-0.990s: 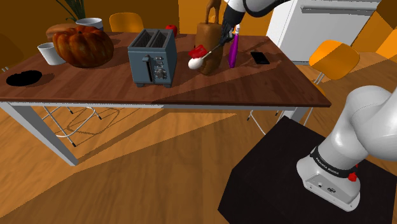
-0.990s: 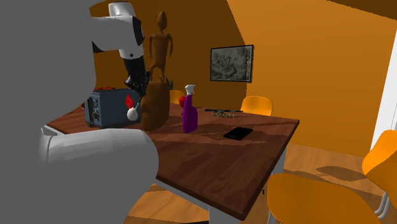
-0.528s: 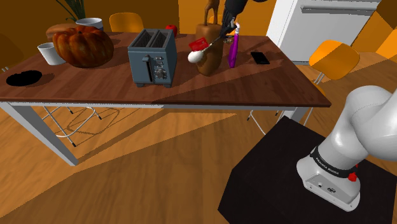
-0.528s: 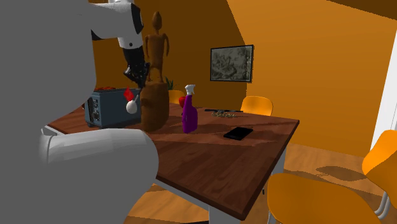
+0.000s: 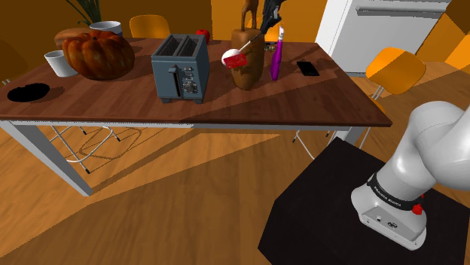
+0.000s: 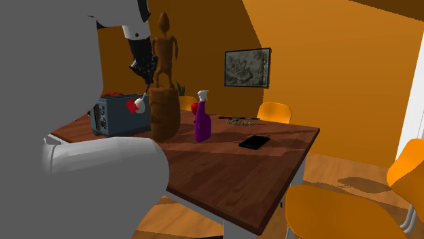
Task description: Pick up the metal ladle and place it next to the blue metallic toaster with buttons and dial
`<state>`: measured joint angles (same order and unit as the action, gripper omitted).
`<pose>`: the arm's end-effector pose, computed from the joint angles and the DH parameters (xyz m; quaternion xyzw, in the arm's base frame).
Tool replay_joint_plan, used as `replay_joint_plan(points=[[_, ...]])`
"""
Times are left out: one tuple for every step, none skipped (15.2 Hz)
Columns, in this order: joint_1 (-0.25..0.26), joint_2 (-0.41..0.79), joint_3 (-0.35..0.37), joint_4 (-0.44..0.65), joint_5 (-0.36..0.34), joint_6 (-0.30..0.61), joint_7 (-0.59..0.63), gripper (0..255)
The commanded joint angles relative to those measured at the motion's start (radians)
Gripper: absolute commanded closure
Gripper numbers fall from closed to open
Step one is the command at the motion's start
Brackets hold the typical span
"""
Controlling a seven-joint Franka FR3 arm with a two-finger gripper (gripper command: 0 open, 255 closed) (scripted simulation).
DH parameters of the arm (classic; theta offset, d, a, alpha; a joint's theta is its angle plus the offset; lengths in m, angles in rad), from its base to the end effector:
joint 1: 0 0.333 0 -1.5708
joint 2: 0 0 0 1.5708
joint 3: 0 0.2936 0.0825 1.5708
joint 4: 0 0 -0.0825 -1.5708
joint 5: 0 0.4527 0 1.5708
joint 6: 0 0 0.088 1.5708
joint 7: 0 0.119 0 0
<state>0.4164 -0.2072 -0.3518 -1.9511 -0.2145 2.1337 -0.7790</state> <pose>0.6105 0.0164 0.5563 0.8789 0.4337 0.1537 0.1260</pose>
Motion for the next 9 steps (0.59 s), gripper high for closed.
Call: replay_joint_plan(points=[[0.012, 0.018, 0.021, 0.024, -0.002, -0.012, 0.033, 255], [0.021, 0.031, 0.034, 0.037, -0.004, -0.016, 0.055, 255], [0.029, 0.045, 0.046, 0.051, -0.005, -0.020, 0.076, 255], [0.037, 0.060, 0.059, 0.067, -0.006, -0.025, 0.097, 255], [0.046, 0.075, 0.070, 0.083, -0.007, -0.031, 0.117, 255], [0.054, 0.092, 0.082, 0.101, -0.008, -0.037, 0.137, 255], [0.063, 0.109, 0.093, 0.120, -0.010, -0.043, 0.157, 255], [0.072, 0.127, 0.104, 0.141, -0.011, -0.050, 0.176, 255], [0.081, 0.146, 0.114, 0.163, -0.012, -0.057, 0.195, 255]])
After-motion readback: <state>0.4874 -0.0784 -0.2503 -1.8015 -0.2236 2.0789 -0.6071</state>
